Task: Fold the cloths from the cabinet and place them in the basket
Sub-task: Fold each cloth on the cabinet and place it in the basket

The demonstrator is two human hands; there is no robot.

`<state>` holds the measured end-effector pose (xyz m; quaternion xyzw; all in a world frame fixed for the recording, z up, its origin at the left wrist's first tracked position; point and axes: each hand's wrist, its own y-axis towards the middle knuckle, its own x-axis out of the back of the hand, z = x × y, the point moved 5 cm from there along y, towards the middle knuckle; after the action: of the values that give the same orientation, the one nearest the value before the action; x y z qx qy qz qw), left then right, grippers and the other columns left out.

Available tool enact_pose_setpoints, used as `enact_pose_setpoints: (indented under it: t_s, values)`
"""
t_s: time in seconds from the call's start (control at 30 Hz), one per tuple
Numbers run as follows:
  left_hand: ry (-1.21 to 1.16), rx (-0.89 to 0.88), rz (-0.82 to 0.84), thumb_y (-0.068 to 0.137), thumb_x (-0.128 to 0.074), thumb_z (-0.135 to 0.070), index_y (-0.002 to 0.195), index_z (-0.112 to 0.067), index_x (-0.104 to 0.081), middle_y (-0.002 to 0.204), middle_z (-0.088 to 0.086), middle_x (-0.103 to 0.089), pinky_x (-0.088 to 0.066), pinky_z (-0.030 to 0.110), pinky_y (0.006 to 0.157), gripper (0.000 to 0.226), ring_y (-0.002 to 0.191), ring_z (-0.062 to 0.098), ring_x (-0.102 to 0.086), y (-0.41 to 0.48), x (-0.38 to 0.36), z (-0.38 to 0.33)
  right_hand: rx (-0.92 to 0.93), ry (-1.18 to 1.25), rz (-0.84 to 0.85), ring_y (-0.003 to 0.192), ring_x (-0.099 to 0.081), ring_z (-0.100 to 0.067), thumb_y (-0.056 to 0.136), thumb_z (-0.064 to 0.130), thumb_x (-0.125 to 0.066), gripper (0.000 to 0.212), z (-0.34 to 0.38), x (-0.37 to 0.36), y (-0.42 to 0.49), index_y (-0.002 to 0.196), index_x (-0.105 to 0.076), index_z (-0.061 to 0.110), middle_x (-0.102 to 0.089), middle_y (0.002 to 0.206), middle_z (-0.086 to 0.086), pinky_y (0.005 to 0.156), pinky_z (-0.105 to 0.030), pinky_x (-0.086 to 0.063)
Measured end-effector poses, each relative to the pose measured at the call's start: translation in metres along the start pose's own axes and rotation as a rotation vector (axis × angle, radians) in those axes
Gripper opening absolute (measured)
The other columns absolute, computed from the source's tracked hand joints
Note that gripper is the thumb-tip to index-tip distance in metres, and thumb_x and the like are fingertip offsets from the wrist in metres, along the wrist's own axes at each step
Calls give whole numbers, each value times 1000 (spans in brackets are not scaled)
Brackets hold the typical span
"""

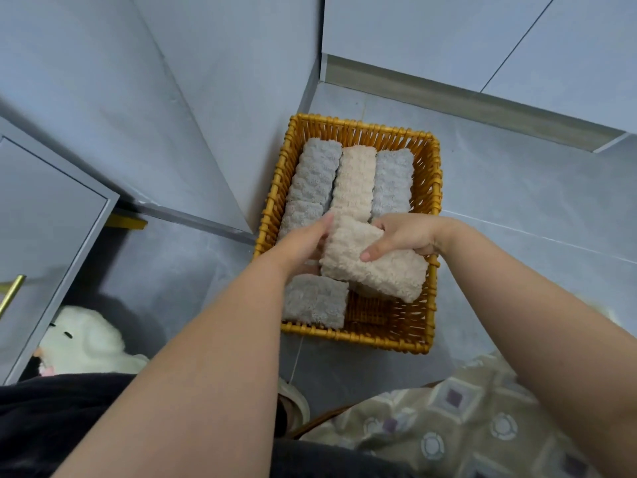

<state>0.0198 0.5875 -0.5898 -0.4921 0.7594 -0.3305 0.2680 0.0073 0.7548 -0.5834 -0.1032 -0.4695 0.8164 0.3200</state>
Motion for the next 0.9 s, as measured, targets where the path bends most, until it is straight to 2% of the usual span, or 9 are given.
enact_pose_setpoints:
  t_s: [0.17, 0.27, 0.4, 0.47, 0.6, 0.7, 0.73, 0.83, 0.9]
  values:
    - [-16, 8, 125, 88, -66, -19, 119, -11, -60, 109, 2, -68, -54, 26, 79, 32, 94, 13, -65, -5, -4, 3, 30, -10, -20, 124, -49, -22, 63, 41, -83, 52, 5, -2, 10, 108, -66, 20, -63, 120, 4, 111, -48, -32]
    - [-4, 3, 57, 82, -73, -18, 122, -6, -60, 113, 6, -68, -52, 35, 92, 44, 101, 19, -65, 0, 3, 6, 41, -43, -31, 112, -58, -16, 78, 42, -72, 29, 12, 1, 6, 100, -65, 25, -66, 109, 8, 94, -28, -45]
    - [-93, -13, -89, 65, -81, -31, 127, -8, -57, 118, 5, -66, -47, 41, 100, 70, 106, 24, -63, 6, 13, 5, -21, -29, 29, 119, -57, -22, 52, 64, -78, 87, 12, 8, 1, 121, -60, 15, -64, 123, 1, 90, -32, -49]
    - [-167, -41, -177, 59, -79, -32, 133, -9, -51, 127, 7, -60, -47, 42, 100, 82, 110, 26, -60, 7, 19, 2, -25, 0, 108, 118, -58, -20, 44, 57, -89, 90, 11, 8, 1, 121, -58, 22, -66, 121, 5, 100, -43, -46]
    - [-230, -63, -192, 78, -73, -14, 144, -11, -35, 124, 2, -57, -49, 37, 89, 76, 99, 21, -59, 2, 22, -3, -9, 79, 32, 115, -54, -11, 75, 14, -79, 68, 15, 10, 3, 135, -47, 18, -61, 120, 10, 107, -43, -39]
    - [-206, -46, -140, 81, -73, -8, 145, -13, -33, 118, -2, -56, -52, 38, 87, 76, 98, 20, -59, -2, 18, -1, 59, 95, -136, 65, -63, 2, 82, 0, -69, 40, 17, 13, 6, 115, -56, 18, -64, 106, 1, 60, -19, -52]
    - [-204, -38, -128, 79, -76, -15, 142, -14, -39, 124, 0, -57, -52, 41, 91, 73, 104, 22, -60, -2, 16, 1, 92, 41, -179, 65, -65, 0, 80, 2, -72, 36, 16, 13, 6, 109, -60, 17, -66, 100, 1, 58, -21, -53]
    - [-182, -38, -152, 74, -80, -34, 126, -13, -57, 122, 5, -63, -51, 45, 95, 61, 106, 24, -62, -2, 19, 5, 150, -72, -289, 100, -61, -14, 72, 5, -79, 39, 10, 12, 13, 109, -68, 12, -65, 104, 6, 87, -28, -47]
    - [-215, -55, -189, 55, -89, -44, 126, -12, -58, 125, 5, -63, -50, 46, 96, 83, 108, 25, -62, 1, 23, 7, 224, 130, -306, 102, -64, -18, 70, -3, -77, 37, 5, 9, 14, 104, -70, 10, -69, 104, 1, 86, -30, -48]
